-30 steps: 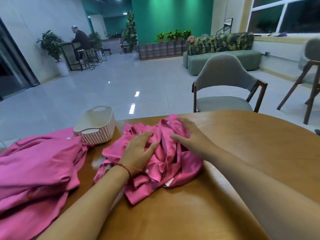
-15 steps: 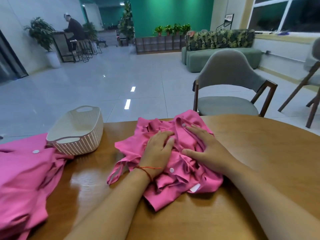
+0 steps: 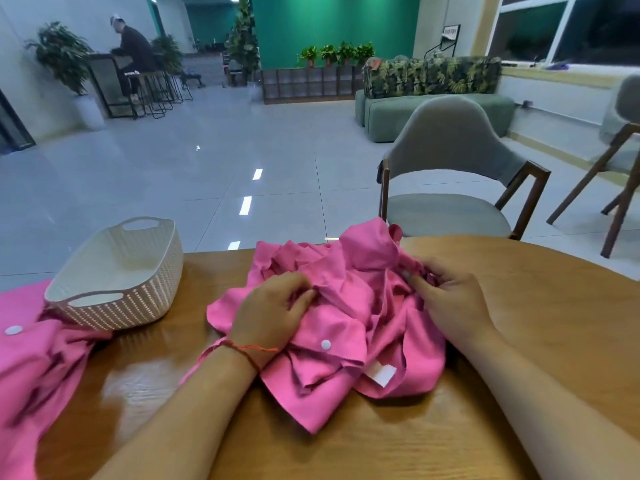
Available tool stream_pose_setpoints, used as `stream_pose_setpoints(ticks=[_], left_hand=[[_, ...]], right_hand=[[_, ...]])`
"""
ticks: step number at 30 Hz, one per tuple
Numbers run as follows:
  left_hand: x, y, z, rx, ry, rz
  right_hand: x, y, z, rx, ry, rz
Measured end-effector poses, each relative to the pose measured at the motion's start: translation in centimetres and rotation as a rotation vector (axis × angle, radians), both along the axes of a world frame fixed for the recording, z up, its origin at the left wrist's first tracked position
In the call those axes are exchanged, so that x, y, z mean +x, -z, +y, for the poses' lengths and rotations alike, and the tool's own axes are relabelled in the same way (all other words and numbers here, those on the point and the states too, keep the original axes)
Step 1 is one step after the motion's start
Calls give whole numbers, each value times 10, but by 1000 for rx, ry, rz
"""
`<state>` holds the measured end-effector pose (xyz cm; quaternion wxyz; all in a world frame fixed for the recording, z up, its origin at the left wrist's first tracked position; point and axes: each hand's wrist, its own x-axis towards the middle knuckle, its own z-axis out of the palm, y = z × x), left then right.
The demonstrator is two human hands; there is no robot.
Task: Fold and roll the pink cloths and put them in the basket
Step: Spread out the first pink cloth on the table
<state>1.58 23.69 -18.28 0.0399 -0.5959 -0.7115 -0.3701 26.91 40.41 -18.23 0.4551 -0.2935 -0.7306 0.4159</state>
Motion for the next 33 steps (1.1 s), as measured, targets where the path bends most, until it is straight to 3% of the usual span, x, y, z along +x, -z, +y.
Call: stream_pose_setpoints(ticks=[5, 9, 13, 14, 17, 20, 26, 30, 33], left_hand=[[-17, -23, -4, 152, -244, -240], [-93, 35, -17, -182, -410, -671], [-44, -36, -21, 286, -27, -1151], [-34, -50, -22, 304, 84, -1212], [-25, -57, -26, 20, 294, -993], [-7, -52, -20, -305, 239, -516], [30, -29, -6, -536, 52, 60], [27, -23, 3, -406, -6, 172], [17, -32, -1, -289, 47, 2]], right_hand=[[19, -4, 22, -52, 111, 27], [41, -8, 33, -21, 235, -14], [44, -9, 31, 7, 248, -62], [42, -9, 30, 1, 218, -42], [37, -11, 22, -9, 107, 11], [34, -16, 8, 12, 15, -42], [30, -15, -1, 70, -116, -214], [29, -15, -2, 68, -96, -207], [29, -9, 4, 104, -17, -224]])
